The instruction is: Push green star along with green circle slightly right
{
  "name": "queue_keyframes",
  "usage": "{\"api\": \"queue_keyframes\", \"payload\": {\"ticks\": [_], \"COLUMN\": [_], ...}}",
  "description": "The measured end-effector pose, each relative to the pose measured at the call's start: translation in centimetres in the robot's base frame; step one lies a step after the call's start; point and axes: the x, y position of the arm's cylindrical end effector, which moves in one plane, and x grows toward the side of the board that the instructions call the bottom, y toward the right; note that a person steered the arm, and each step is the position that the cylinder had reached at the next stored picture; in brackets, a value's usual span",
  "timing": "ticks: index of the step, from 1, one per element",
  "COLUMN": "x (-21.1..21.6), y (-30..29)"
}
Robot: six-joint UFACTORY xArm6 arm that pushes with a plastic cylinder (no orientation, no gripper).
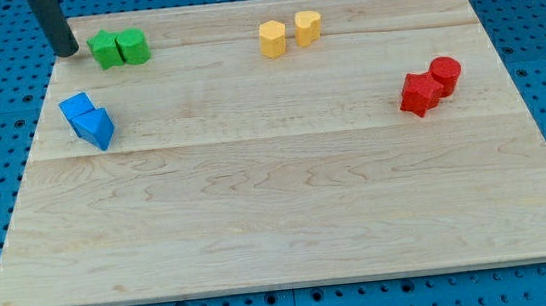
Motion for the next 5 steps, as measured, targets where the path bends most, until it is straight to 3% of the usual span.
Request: {"api": "queue_keyframes", "payload": {"ticks": [5], "x": [0.4], "y": [6.0]}}
